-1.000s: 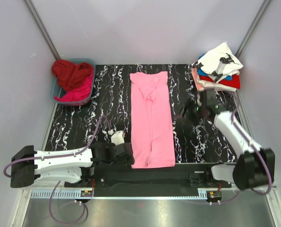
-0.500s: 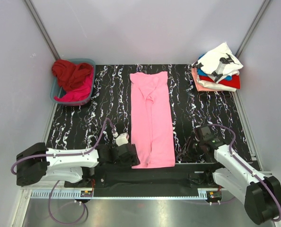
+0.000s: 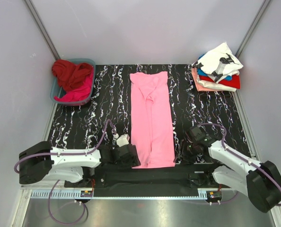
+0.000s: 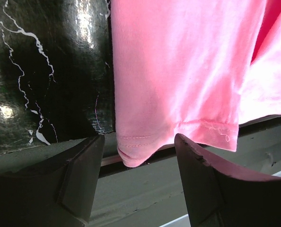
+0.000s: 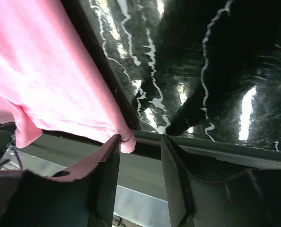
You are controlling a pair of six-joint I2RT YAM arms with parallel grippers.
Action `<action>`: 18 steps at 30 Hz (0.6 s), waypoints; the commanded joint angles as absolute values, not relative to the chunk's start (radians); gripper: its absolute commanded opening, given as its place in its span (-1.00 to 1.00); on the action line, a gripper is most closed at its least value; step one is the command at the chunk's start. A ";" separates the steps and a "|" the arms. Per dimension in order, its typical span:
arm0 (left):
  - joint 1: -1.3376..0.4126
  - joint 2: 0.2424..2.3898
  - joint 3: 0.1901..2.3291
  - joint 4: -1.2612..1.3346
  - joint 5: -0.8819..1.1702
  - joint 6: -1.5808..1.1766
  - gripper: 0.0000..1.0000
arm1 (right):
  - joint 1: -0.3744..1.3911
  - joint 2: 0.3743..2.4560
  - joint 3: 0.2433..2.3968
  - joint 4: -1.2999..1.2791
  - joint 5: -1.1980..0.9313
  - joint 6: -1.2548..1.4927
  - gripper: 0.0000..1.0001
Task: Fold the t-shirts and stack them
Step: Fold the tshirt
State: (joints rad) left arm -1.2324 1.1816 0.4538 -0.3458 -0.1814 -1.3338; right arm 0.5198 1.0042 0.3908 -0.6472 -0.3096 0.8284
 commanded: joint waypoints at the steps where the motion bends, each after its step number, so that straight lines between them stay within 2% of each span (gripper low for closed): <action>1: -1.230 1.190 0.446 -0.298 -0.195 -1.338 0.33 | 0.570 1.040 0.454 -0.612 -0.250 0.841 -0.07; 12: -1.230 1.200 0.445 -0.298 -0.198 -1.345 0.32 | 0.633 1.086 0.483 -0.595 -0.207 0.844 -0.23; 18: -1.229 1.241 0.475 -0.331 -0.204 -1.358 0.29 | 0.660 1.111 0.499 -0.594 -0.193 0.842 -0.57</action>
